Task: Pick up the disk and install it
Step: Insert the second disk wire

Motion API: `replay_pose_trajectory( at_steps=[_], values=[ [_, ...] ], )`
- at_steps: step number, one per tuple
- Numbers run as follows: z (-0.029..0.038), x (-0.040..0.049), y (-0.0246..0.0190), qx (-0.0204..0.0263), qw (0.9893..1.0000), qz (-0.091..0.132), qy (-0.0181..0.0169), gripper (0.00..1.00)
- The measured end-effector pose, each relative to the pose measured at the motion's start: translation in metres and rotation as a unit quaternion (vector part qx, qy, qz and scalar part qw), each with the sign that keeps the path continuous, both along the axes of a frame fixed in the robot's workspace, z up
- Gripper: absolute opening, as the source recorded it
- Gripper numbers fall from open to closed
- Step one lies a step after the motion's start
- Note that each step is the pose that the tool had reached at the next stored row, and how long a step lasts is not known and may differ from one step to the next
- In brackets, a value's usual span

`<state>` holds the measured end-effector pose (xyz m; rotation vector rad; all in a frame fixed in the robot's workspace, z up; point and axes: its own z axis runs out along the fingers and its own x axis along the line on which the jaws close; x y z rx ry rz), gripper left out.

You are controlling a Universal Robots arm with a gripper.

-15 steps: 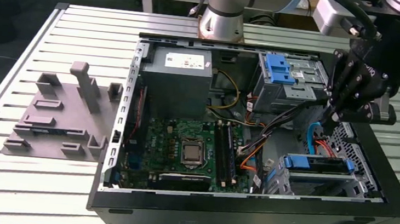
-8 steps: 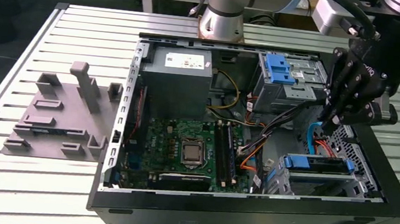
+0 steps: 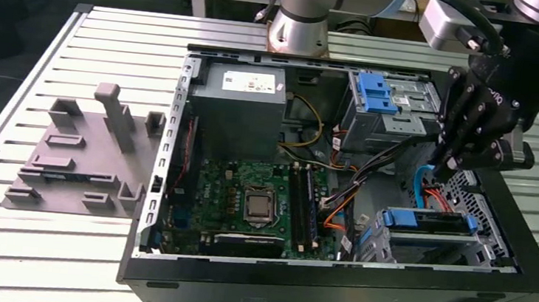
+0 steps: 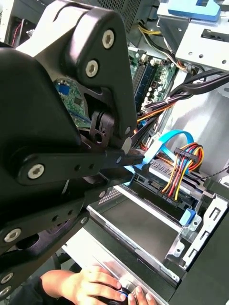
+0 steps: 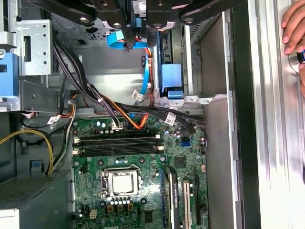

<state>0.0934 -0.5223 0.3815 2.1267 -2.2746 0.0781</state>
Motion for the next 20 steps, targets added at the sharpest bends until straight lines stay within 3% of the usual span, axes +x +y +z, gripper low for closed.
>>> replay_pose_trajectory(
  at_steps=[3,16,20],
  values=[
    [-0.0015,0.0002,0.0001,-0.0031,1.0,0.0,0.0,0.24],
    [-0.0124,0.0015,0.0,-0.0251,0.9997,0.0,0.0,0.24],
    [-0.0164,0.0023,0.0,-0.0249,0.9997,0.0,0.0,0.16]
  ],
)
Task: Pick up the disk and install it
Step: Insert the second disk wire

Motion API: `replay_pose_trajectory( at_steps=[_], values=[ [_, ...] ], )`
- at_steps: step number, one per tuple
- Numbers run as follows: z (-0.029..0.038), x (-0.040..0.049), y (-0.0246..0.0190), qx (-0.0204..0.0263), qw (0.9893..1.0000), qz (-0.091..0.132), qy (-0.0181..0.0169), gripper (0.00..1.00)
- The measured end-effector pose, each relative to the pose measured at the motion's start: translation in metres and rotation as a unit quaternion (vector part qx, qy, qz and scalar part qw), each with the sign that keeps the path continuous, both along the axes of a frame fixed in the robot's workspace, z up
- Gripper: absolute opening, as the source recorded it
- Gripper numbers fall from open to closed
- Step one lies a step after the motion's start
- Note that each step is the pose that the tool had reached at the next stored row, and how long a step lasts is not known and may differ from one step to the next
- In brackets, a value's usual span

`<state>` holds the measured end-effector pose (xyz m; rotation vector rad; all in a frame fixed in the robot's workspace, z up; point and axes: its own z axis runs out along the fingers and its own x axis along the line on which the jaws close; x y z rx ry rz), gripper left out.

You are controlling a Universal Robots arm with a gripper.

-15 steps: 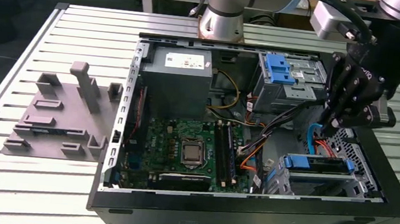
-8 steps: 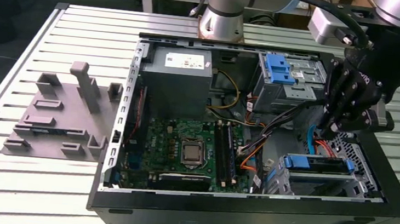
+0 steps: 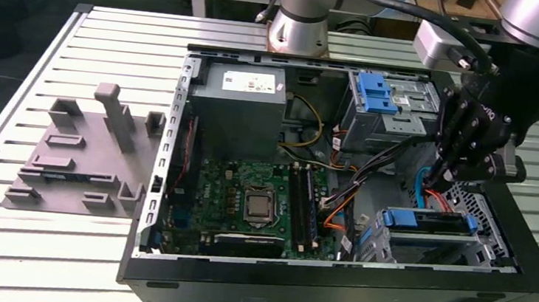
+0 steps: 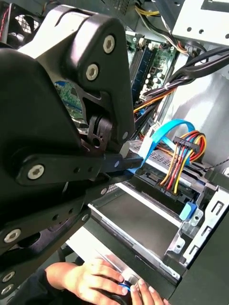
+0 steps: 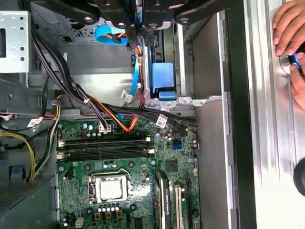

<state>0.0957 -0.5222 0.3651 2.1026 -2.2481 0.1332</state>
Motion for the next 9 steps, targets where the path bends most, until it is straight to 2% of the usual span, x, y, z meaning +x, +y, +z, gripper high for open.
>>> replay_pose_trajectory(
  at_steps=[4,7,9],
  values=[
    [-0.0039,0.0001,-0.0012,0.0031,1.0,0.001,-0.0014,0.16],
    [-0.0057,-0.0005,-0.0036,0.0033,1.0,0.006,-0.0071,0.16],
    [-0.0065,-0.0014,-0.0041,0.0033,0.9999,0.008,-0.0126,0.16]
  ],
)
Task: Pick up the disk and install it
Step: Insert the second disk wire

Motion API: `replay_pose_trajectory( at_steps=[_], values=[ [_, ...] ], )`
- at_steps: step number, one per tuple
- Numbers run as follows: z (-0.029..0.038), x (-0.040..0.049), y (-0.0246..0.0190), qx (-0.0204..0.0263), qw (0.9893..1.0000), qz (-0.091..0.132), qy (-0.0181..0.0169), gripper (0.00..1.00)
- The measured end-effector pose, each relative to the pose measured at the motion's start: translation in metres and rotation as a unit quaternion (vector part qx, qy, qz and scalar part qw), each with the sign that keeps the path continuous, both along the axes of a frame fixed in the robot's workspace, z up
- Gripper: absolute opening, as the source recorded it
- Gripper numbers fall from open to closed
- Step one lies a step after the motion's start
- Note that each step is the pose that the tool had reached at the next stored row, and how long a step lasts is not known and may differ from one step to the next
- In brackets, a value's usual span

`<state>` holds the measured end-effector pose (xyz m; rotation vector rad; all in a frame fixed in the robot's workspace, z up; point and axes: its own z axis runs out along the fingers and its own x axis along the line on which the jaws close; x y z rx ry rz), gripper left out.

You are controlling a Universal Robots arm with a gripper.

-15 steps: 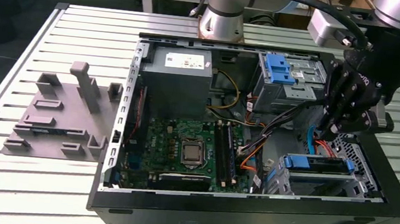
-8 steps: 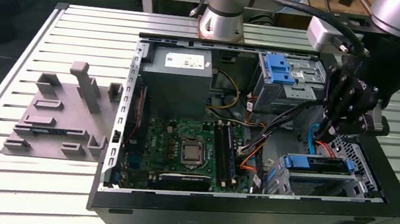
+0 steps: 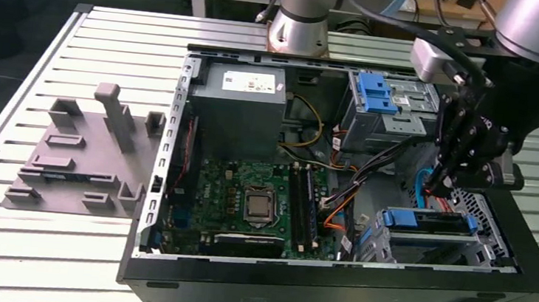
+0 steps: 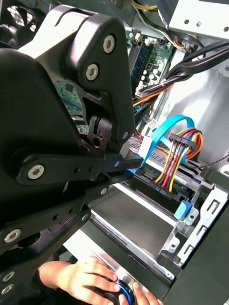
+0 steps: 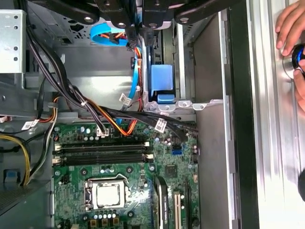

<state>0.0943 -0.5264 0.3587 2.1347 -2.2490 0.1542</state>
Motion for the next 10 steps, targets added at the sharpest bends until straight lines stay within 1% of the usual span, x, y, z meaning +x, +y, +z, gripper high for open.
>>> replay_pose_trajectory(
  at_steps=[2,4,5,7,10],
  values=[
    [-0.001,-0.0026,-0.0002,-0.0001,1.0,0.001,-0.0053,0.16],
    [-0.0026,-0.006,-0.0002,0.0001,1.0,0.001,-0.0098,0.16],
    [-0.0038,-0.0068,-0.0002,0.0001,0.9999,0.001,-0.0109,0.16],
    [-0.0066,-0.0068,-0.0005,0.0003,0.9999,0.001,-0.0113,0.16],
    [-0.0108,-0.0069,-0.0045,0.0026,0.9999,0.001,-0.0115,0.16]
  ],
)
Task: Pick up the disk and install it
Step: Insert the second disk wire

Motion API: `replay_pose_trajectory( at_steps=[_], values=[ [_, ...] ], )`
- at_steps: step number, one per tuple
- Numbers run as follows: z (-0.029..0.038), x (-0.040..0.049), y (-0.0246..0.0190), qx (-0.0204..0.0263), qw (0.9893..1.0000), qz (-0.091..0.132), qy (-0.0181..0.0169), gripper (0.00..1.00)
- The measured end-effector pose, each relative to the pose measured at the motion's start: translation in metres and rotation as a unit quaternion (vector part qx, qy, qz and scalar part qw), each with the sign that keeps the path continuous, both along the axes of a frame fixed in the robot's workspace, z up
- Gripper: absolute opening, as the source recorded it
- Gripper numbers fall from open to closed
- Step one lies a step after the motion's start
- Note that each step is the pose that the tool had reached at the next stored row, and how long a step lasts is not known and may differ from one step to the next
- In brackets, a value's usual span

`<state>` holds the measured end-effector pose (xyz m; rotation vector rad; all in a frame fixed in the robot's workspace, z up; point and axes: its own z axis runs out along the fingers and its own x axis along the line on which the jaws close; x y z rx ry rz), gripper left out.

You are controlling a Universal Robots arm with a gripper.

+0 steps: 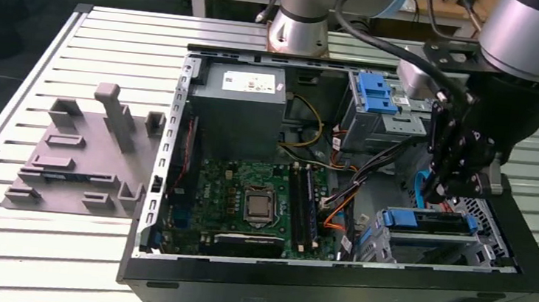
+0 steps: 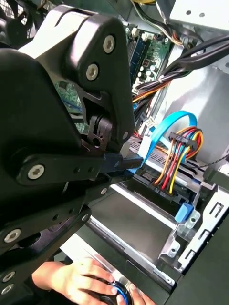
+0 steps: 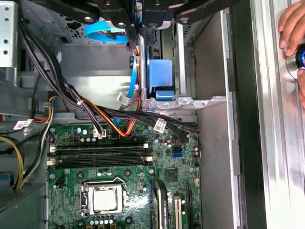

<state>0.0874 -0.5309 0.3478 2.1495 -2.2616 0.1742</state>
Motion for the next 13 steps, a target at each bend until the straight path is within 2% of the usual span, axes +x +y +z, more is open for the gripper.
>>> replay_pose_trajectory(
  at_steps=[3,7,8,11,13],
  values=[
    [-0.0027,0.0,-0.0045,0.0022,1.0,0.0,-0.0002,0.16],
    [-0.0027,-0.0003,-0.0047,0.0023,1.0,0.0,-0.0012,0.16],
    [-0.0027,-0.0012,-0.0047,0.0022,1.0,0.0,-0.0037,0.16],
    [-0.0031,-0.0041,-0.0049,0.0025,0.9999,0.0,-0.0154,0.16],
    [-0.0043,-0.0046,-0.0052,0.0028,0.9998,0.001,-0.0202,0.16]
  ],
)
